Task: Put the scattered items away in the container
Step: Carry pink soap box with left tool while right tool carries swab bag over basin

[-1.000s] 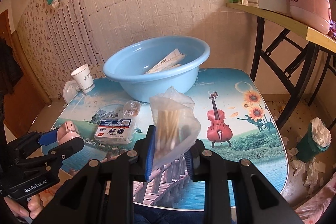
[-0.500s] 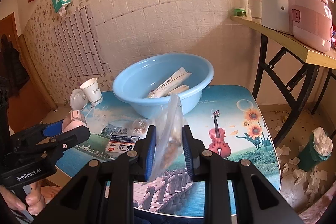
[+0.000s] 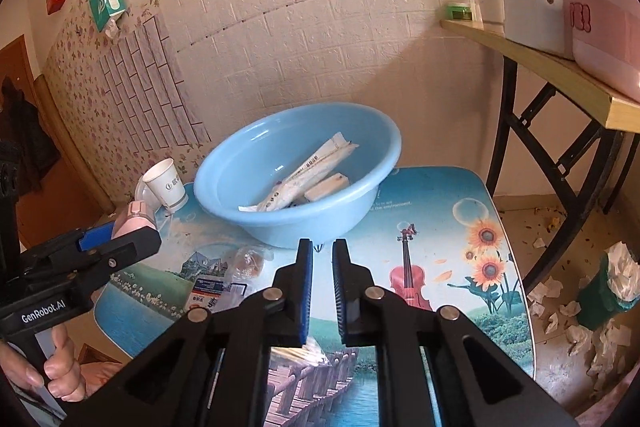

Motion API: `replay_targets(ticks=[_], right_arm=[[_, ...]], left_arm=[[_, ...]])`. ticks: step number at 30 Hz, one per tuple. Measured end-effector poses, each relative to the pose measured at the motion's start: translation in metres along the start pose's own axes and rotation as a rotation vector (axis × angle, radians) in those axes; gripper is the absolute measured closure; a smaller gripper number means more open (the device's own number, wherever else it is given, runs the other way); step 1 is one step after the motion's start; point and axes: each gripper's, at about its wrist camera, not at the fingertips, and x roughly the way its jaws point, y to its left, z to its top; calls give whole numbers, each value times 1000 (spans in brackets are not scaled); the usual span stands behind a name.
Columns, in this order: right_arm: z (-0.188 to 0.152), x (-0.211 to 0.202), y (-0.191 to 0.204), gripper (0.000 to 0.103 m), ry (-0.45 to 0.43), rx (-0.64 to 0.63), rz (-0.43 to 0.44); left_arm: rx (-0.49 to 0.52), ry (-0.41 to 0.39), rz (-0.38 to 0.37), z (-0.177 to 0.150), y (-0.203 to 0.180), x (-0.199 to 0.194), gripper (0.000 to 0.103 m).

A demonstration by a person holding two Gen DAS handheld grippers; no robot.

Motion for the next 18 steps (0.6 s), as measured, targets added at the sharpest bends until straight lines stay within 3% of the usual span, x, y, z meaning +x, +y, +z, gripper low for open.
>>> replay_targets(ticks=[4, 6, 11, 18], right_arm=[[-18, 16, 3, 76, 87, -7, 44], [-24, 21, 14, 55, 114, -55, 56], [-37, 35, 41, 48, 169, -179, 56], [-54, 52, 46, 49, 208, -225, 55]], left_arm=[[-35, 15, 13, -6, 12, 4, 53], [-37, 17, 18, -8, 16, 4, 53], [-44, 7, 19, -8, 21, 0, 53], [-62, 6, 24, -10, 29, -1, 53]])
